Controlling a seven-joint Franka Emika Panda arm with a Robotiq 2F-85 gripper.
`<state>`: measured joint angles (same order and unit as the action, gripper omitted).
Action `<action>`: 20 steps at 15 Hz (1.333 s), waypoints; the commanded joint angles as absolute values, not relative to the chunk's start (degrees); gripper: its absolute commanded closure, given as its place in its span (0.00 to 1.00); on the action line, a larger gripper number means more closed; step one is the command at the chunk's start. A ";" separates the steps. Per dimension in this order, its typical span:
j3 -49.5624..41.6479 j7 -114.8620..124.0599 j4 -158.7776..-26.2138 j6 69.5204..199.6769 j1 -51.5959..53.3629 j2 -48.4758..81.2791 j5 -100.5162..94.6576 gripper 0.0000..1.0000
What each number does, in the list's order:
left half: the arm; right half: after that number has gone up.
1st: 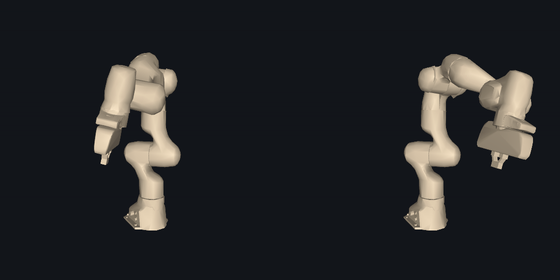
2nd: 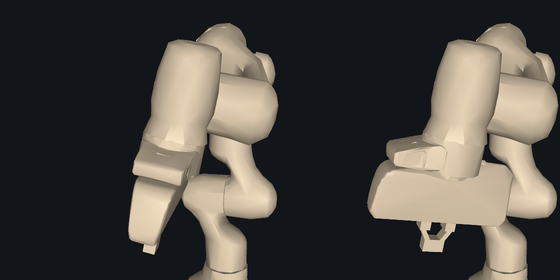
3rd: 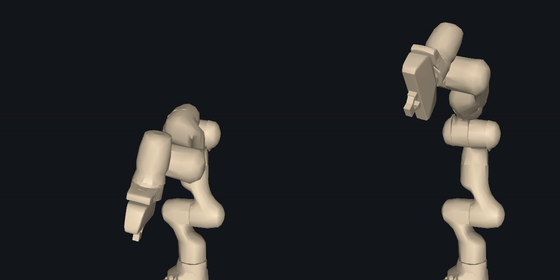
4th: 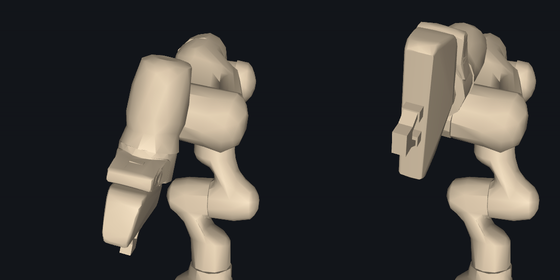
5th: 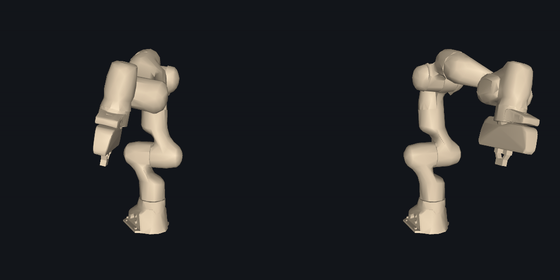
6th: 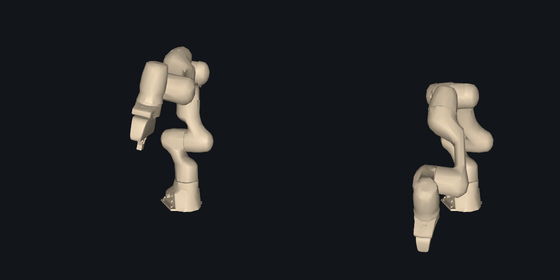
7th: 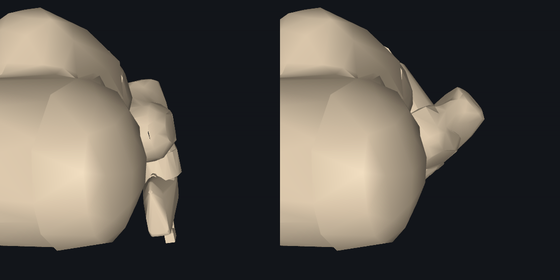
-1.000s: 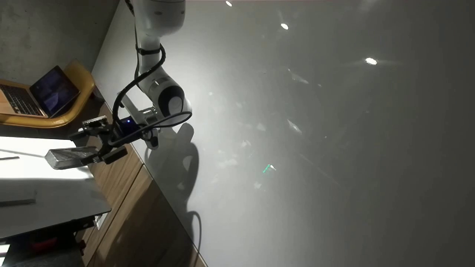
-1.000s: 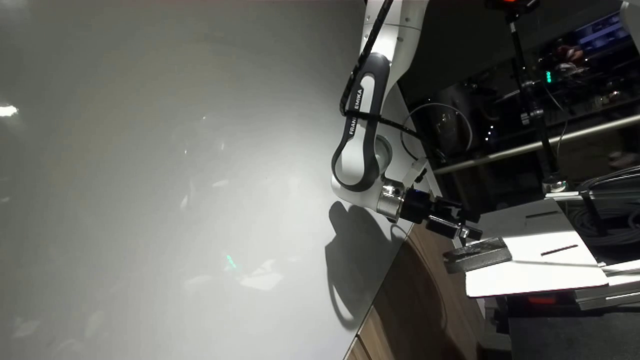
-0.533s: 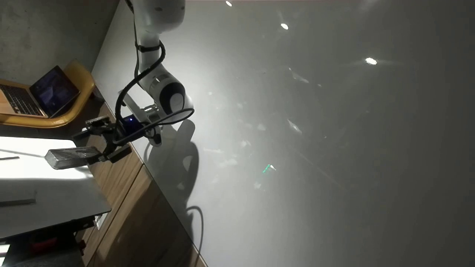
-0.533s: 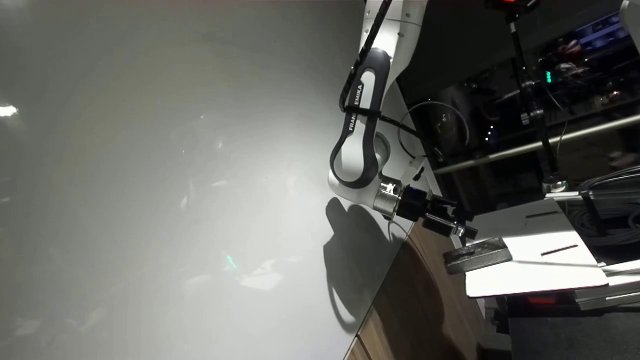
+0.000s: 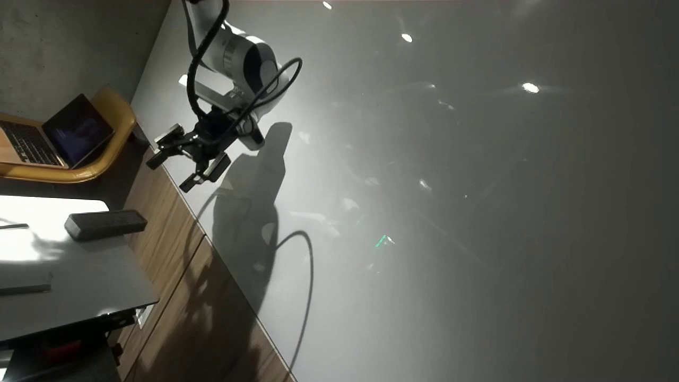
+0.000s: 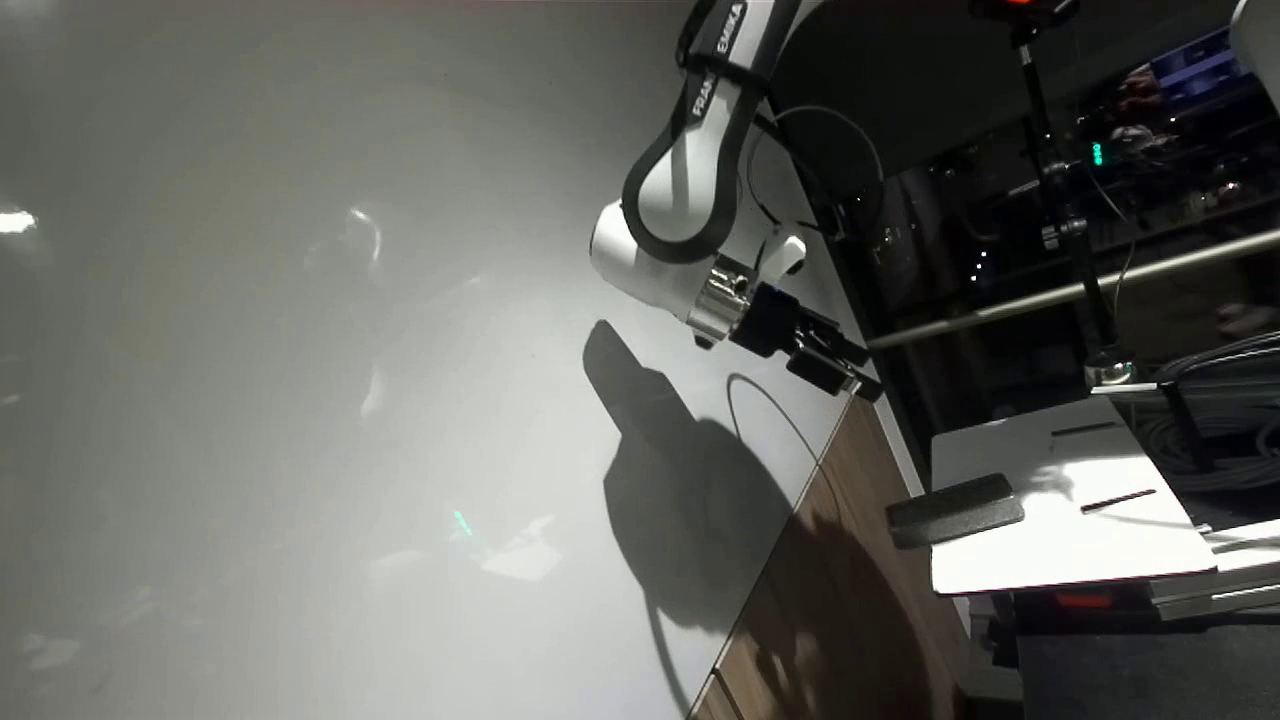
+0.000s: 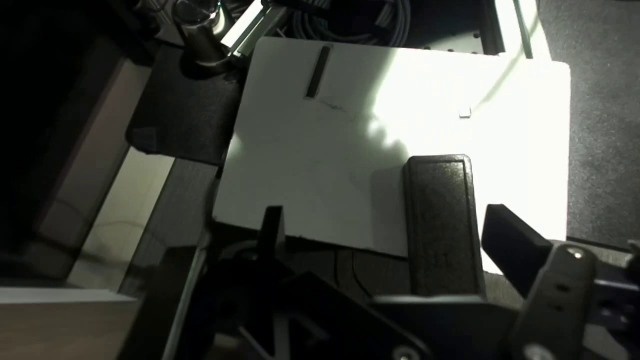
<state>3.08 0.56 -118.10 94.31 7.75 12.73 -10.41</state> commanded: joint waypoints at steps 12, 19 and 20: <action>4.07 7.52 -124.03 110.23 5.91 -14.62 -8.95 0.00; 4.64 12.43 -127.09 113.94 3.87 -16.56 -8.54 0.00; 4.66 12.83 -127.78 114.15 3.76 -17.18 -8.51 0.00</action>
<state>3.76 13.08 -127.92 114.28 4.73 -17.21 -8.83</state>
